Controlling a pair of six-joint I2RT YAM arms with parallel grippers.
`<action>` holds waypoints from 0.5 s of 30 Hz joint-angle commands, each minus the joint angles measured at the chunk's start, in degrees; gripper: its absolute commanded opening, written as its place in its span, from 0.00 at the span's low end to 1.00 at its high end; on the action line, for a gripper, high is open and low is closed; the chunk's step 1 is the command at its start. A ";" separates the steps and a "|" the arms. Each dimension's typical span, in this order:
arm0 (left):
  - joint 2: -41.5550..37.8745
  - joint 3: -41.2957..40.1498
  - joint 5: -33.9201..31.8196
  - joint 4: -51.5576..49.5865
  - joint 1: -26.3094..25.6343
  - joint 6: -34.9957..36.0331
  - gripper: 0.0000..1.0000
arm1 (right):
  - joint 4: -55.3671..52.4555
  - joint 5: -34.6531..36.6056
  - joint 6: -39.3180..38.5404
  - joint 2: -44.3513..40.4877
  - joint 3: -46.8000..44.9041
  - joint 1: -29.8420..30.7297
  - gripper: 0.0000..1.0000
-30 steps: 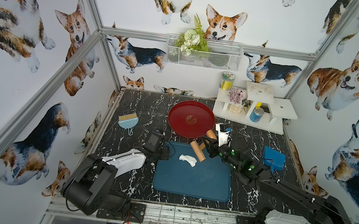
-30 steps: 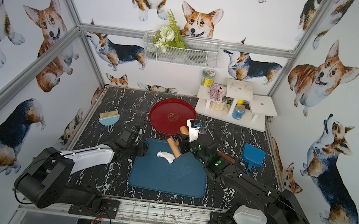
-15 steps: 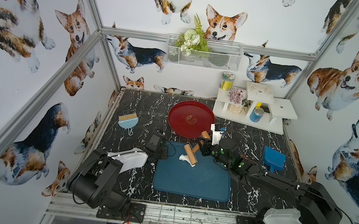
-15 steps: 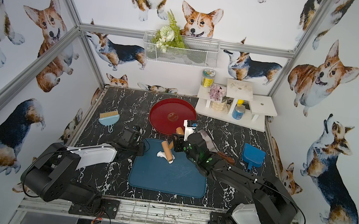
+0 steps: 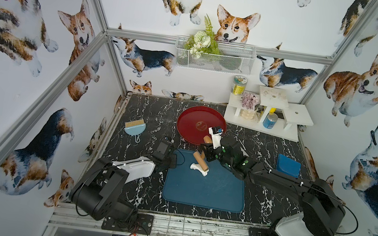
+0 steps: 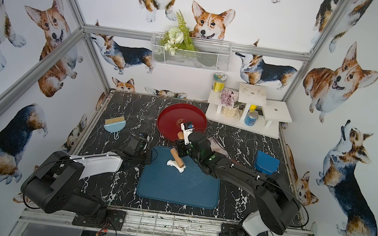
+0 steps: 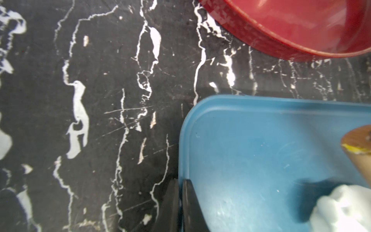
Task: Roll out the dumpling wrappers from the dough
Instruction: Flatten out the dough on the work surface.
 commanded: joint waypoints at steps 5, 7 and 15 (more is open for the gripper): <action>-0.17 -0.20 -0.34 0.38 0.00 0.31 0.00 | 14.13 -6.30 -25.26 -4.02 -7.53 0.08 0.00; -0.17 -0.12 -0.37 0.37 -0.01 0.36 0.00 | 15.15 -9.15 -28.11 -3.07 -7.58 0.05 0.00; 0.01 -0.02 -0.36 0.31 0.00 0.31 0.00 | 7.16 -21.84 -36.64 2.29 -2.52 0.07 0.00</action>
